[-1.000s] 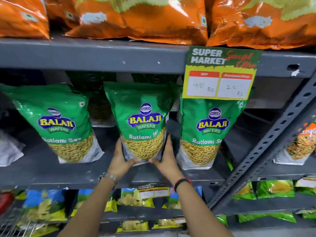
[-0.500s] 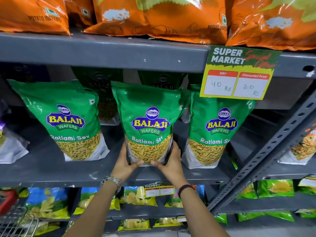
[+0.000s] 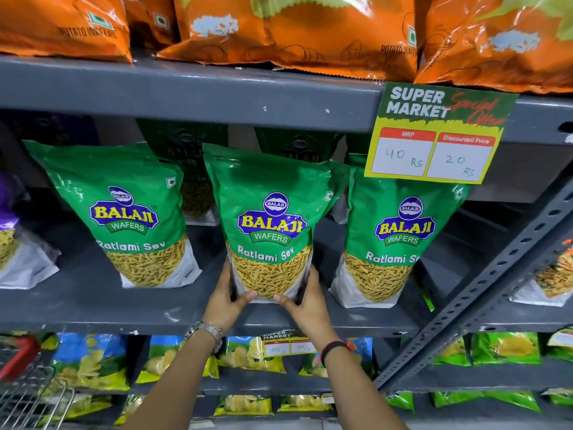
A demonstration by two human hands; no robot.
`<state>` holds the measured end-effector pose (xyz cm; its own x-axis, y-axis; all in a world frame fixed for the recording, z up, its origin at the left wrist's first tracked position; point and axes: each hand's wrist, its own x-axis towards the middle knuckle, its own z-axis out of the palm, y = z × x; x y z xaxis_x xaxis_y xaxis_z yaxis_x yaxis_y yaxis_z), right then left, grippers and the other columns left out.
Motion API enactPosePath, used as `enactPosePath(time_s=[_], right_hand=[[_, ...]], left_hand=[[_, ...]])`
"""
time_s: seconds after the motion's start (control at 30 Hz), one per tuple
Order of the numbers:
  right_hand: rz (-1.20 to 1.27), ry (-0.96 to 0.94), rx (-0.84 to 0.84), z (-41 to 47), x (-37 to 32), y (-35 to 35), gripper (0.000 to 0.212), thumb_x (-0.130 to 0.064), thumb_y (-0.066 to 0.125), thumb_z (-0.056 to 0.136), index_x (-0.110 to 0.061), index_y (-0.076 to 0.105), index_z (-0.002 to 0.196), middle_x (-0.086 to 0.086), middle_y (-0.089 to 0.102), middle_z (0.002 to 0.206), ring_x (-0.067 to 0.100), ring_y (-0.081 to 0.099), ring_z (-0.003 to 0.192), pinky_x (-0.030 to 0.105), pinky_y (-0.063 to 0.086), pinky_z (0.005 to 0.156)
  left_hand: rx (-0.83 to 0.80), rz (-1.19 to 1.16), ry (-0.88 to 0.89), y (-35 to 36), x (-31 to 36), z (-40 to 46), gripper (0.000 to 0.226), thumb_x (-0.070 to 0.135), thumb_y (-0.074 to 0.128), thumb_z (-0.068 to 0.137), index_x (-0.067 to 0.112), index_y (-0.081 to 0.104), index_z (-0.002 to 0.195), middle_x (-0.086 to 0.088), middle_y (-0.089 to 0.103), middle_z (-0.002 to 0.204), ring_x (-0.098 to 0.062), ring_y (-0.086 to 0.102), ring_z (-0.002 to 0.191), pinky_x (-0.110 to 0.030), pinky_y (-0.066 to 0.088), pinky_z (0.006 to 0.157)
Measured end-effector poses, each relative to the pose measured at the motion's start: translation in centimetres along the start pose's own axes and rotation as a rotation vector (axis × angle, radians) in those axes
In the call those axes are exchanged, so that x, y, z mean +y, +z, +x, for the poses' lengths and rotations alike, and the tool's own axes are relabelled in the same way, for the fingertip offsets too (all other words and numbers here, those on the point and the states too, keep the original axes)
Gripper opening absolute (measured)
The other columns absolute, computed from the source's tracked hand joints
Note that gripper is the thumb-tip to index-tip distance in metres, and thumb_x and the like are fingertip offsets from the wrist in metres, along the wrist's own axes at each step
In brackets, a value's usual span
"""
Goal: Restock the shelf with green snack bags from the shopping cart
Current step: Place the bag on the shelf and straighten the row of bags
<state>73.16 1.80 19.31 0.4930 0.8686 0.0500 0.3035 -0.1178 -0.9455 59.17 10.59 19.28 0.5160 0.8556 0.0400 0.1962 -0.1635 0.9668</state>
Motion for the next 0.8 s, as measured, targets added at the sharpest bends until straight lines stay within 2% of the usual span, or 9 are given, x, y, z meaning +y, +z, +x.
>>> enactPosePath(time_s=[0.13,0.23,0.33,0.43,0.5,0.57,0.67,0.73,0.8], right_hand=[[0.03,0.045,0.15,-0.8,0.3,0.2,0.087,-0.015,0.078,0.069,-0.012,0.023,0.136,0.002,0.035,0.134,0.016,0.034,0.126,0.036,0.031,0.107],[-0.001,-0.023,0.397,-3.7,0.2,1.8,0.037,-0.015,0.068,0.078,-0.026,0.041,0.102,0.001,0.041,0.097,0.023,0.048,0.089,0.039,0.045,0.084],[0.012,-0.121,0.191,-5.7,-1.0,4.8,0.029,-0.018,0.058,0.085,-0.036,0.036,0.081,-0.006,0.042,0.082,0.011,0.047,0.073,0.015,0.041,0.068],[0.0,-0.206,-0.008,-4.5,-3.3,9.1,0.016,-0.03,0.05,0.084,-0.041,0.04,0.09,-0.012,0.045,0.086,-0.003,0.049,0.081,0.005,0.038,0.07],[-0.003,-0.225,-0.072,-2.9,-5.2,12.2,0.031,-0.024,0.054,0.085,-0.038,0.04,0.109,-0.009,0.046,0.099,-0.007,0.046,0.092,0.007,0.037,0.083],[-0.013,-0.181,-0.126,-0.9,-6.5,14.5,0.057,-0.015,0.061,0.084,-0.019,0.03,0.131,-0.003,0.038,0.129,0.003,0.037,0.119,0.02,0.032,0.102],[-0.017,-0.131,-0.218,2.4,-7.1,16.5,0.095,-0.017,0.073,0.074,-0.012,0.006,0.142,-0.008,0.011,0.146,0.006,0.011,0.134,0.021,0.015,0.11],[-0.023,-0.071,-0.235,4.0,-7.0,17.5,0.106,-0.018,0.079,0.067,-0.015,0.004,0.142,-0.002,0.008,0.154,0.012,0.009,0.14,0.031,0.017,0.115],[-0.04,-0.007,-0.248,4.5,-6.8,18.1,0.101,-0.017,0.079,0.068,-0.013,0.009,0.141,0.005,0.019,0.153,0.019,0.018,0.141,0.039,0.023,0.115]], left_hand=[[0.053,-0.001,0.009,-0.3,-0.3,-1.0,0.106,0.048,0.071,0.056,0.016,0.015,0.14,0.008,0.026,0.142,-0.009,0.028,0.129,-0.032,0.03,0.104],[0.36,-0.01,-0.017,-1.4,-0.9,-2.3,0.058,0.003,0.067,0.074,0.001,0.04,0.125,-0.011,0.047,0.126,-0.022,0.042,0.119,-0.021,0.037,0.095],[0.702,0.019,-0.04,-4.6,-1.3,-4.0,0.034,-0.005,0.064,0.075,0.001,0.05,0.105,-0.012,0.047,0.104,-0.027,0.049,0.097,-0.01,0.043,0.073],[0.834,0.014,-0.11,-9.7,-2.4,-4.4,0.049,0.001,0.068,0.073,0.0,0.041,0.114,-0.013,0.037,0.11,-0.031,0.045,0.099,-0.043,0.043,0.092],[0.774,0.037,-0.136,-13.2,-2.6,-3.6,0.072,0.0,0.072,0.069,0.002,0.031,0.128,-0.022,0.033,0.128,-0.036,0.038,0.12,-0.05,0.034,0.103],[0.61,0.103,-0.091,-15.6,-2.5,-2.4,0.09,-0.002,0.074,0.066,0.004,0.017,0.136,-0.017,0.02,0.144,-0.028,0.022,0.135,-0.039,0.026,0.111],[0.323,0.145,-0.027,-17.7,-2.4,-0.6,0.097,-0.004,0.071,0.069,0.006,0.005,0.139,-0.006,0.01,0.149,-0.007,0.009,0.129,-0.014,0.019,0.098],[0.194,0.117,-0.022,-19.0,-3.0,0.6,0.093,-0.005,0.068,0.07,0.005,0.007,0.139,-0.011,0.013,0.152,-0.009,0.013,0.132,-0.01,0.019,0.093],[0.137,0.056,-0.004,-19.7,-3.2,1.2,0.086,-0.005,0.069,0.07,0.001,0.015,0.137,-0.018,0.026,0.146,-0.02,0.027,0.132,-0.005,0.027,0.086]])
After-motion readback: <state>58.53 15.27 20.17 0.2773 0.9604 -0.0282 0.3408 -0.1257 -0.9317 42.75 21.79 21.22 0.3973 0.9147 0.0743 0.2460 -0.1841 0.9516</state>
